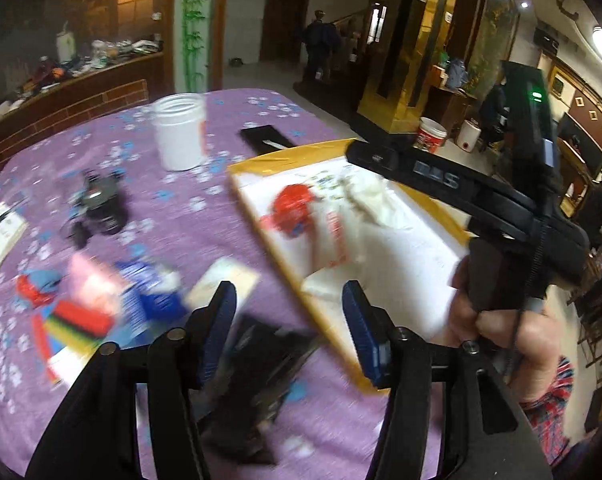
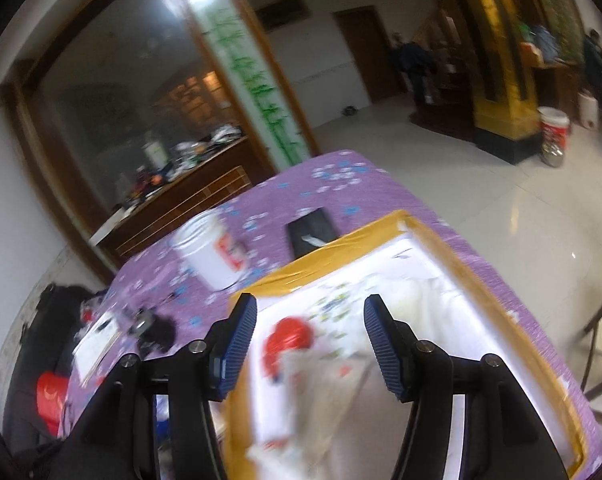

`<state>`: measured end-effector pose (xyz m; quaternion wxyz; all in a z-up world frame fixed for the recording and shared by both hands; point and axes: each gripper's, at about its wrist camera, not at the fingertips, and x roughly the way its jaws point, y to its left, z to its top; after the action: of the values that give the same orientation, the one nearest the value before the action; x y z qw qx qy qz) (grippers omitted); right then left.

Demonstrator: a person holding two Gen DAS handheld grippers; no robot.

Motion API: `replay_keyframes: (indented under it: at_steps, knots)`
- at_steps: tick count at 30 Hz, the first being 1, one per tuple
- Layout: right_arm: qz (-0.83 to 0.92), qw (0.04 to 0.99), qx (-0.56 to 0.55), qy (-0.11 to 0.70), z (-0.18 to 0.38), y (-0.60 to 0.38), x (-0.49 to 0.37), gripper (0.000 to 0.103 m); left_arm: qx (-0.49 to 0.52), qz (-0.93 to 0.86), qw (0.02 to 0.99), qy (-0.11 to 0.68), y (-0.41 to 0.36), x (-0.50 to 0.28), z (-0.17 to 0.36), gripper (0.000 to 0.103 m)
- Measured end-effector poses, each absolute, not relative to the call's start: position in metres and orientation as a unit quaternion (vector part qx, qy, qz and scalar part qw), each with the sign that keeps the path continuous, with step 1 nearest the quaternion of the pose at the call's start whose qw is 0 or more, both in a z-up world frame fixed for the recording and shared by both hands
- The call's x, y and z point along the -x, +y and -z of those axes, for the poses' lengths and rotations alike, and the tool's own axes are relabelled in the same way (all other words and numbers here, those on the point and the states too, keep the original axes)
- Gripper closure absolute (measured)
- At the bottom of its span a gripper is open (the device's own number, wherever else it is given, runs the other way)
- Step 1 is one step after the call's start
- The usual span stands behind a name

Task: Organize soft objects
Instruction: 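Grasp the black snack bag with the right gripper while the left grasps the white socks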

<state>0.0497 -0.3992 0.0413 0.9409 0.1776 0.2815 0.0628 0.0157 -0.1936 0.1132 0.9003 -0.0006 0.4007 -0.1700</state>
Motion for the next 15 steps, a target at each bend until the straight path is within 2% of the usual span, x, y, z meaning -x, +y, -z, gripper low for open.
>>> replay_keyframes:
  at_steps: [2, 9, 15]
  knots:
    - [-0.088, 0.941, -0.163, 0.282, -0.043, -0.382, -0.037, 0.039, 0.005, 0.151, 0.905, 0.397, -0.173, -0.006, -0.109, 0.040]
    - [-0.162, 0.933, -0.110, 0.300, -0.037, -0.327, -0.001, 0.039, 0.059, 0.078, 0.899, 0.428, -0.082, 0.017, -0.079, 0.040]
    - [-0.194, 0.926, -0.087, 0.312, -0.027, -0.301, 0.016, 0.039, 0.108, 0.041, 0.875, 0.471, -0.045, 0.005, -0.044, 0.040]
